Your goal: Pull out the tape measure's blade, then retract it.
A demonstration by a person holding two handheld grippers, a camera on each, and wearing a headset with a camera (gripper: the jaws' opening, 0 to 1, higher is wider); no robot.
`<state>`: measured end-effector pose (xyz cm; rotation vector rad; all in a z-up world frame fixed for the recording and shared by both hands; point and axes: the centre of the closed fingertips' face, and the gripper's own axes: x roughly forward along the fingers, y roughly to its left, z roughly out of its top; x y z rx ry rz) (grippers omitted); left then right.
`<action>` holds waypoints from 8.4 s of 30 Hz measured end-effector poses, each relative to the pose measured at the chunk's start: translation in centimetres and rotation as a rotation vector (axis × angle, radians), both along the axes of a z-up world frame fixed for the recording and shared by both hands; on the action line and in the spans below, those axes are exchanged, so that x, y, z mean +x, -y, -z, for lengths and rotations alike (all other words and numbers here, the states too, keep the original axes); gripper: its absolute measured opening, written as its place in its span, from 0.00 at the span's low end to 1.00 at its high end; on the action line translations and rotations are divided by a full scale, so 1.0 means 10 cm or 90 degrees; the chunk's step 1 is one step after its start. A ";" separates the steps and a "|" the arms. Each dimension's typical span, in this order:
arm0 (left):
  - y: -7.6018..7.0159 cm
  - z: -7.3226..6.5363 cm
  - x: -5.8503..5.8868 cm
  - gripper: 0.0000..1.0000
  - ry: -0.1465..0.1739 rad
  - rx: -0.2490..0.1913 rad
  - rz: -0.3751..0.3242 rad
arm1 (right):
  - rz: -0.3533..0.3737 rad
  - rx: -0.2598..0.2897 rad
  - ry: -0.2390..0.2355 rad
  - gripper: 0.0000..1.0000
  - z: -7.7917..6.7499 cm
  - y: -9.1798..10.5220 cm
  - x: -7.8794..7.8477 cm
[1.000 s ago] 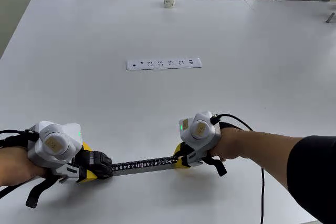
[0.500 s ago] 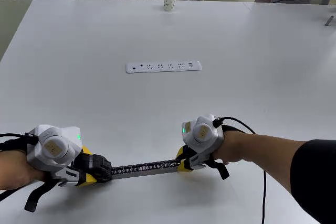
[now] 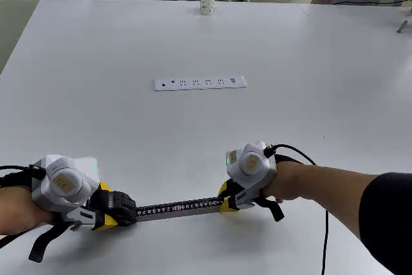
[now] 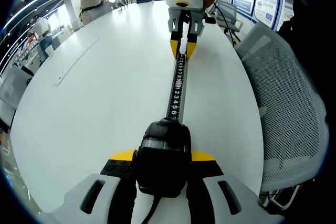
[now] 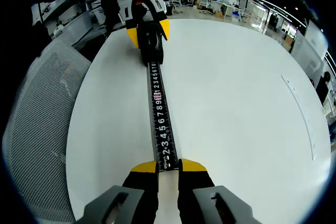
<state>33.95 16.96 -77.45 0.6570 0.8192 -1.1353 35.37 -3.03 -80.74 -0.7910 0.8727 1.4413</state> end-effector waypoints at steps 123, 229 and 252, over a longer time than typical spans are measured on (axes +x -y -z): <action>0.03 -0.02 -0.02 0.31 0.002 -0.003 -0.007 | 0.040 -0.022 -0.004 0.09 0.01 0.50 0.05; -1.10 -0.53 -0.84 0.99 0.078 -0.245 -0.476 | 0.512 0.173 0.105 0.99 -0.68 1.90 -0.50; -1.01 -0.57 -0.77 0.99 0.076 -0.253 -0.463 | 0.503 0.169 0.094 0.99 -0.61 1.95 -0.74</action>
